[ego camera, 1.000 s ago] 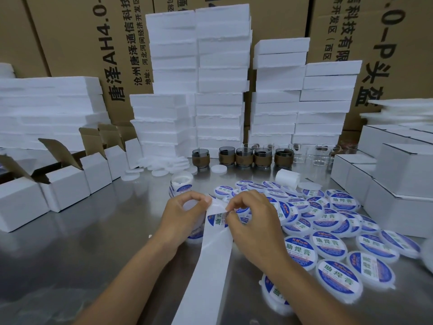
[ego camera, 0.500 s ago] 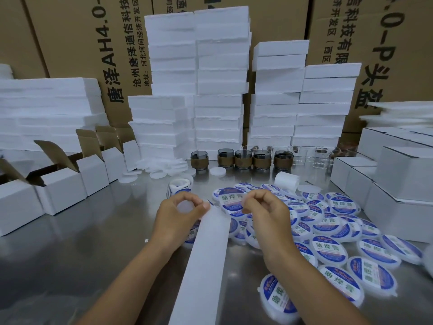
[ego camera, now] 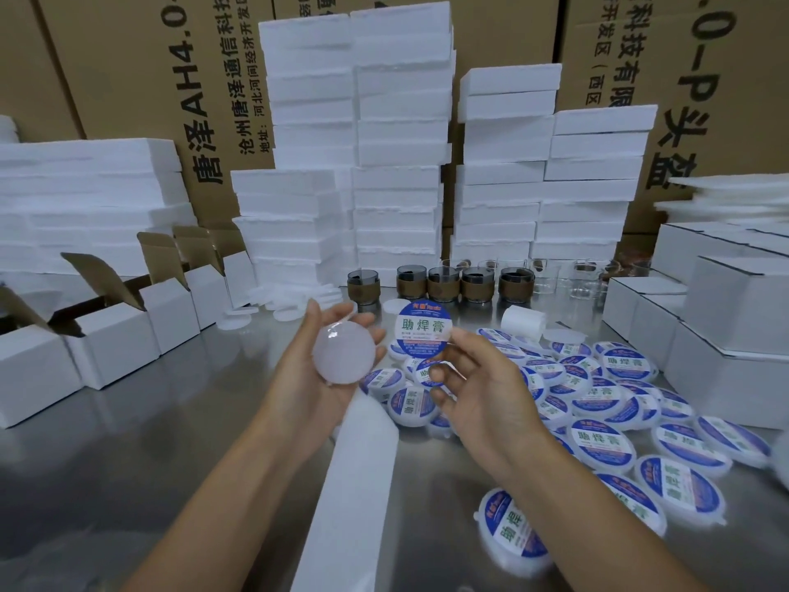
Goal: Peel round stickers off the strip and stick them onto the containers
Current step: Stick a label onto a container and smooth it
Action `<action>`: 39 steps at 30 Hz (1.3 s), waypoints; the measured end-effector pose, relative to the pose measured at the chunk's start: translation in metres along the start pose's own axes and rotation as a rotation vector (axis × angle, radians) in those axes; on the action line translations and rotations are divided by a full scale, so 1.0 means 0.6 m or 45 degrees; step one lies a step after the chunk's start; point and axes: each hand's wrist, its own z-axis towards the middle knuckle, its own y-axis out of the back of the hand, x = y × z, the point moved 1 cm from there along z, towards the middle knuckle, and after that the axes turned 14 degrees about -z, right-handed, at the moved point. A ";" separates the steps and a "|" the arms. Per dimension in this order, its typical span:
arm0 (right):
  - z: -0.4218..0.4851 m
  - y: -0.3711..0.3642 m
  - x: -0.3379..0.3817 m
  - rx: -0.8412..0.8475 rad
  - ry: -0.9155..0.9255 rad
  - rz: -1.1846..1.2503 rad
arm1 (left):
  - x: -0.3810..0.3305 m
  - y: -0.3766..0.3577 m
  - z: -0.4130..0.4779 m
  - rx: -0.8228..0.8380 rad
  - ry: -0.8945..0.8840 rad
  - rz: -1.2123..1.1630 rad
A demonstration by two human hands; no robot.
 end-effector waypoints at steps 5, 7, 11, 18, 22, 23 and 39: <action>-0.004 -0.010 -0.008 0.064 0.078 -0.161 | 0.021 -0.005 -0.002 0.049 0.154 0.098; -0.005 -0.011 -0.012 0.066 0.095 -0.264 | 0.023 -0.005 -0.003 0.074 0.186 0.080; -0.008 -0.011 -0.019 0.022 0.126 -0.462 | 0.030 0.001 0.000 0.065 0.236 0.059; -0.015 -0.015 -0.023 -0.027 0.119 -0.544 | 0.040 0.003 0.000 0.100 0.265 -0.057; -0.013 -0.013 -0.024 -0.090 0.096 -0.570 | 0.042 0.004 0.003 0.125 0.264 -0.053; -0.013 -0.012 -0.024 -0.103 0.084 -0.578 | 0.042 0.004 0.003 0.128 0.269 -0.052; -0.010 -0.012 -0.024 -0.130 0.030 -0.585 | 0.045 0.004 0.001 0.145 0.246 0.031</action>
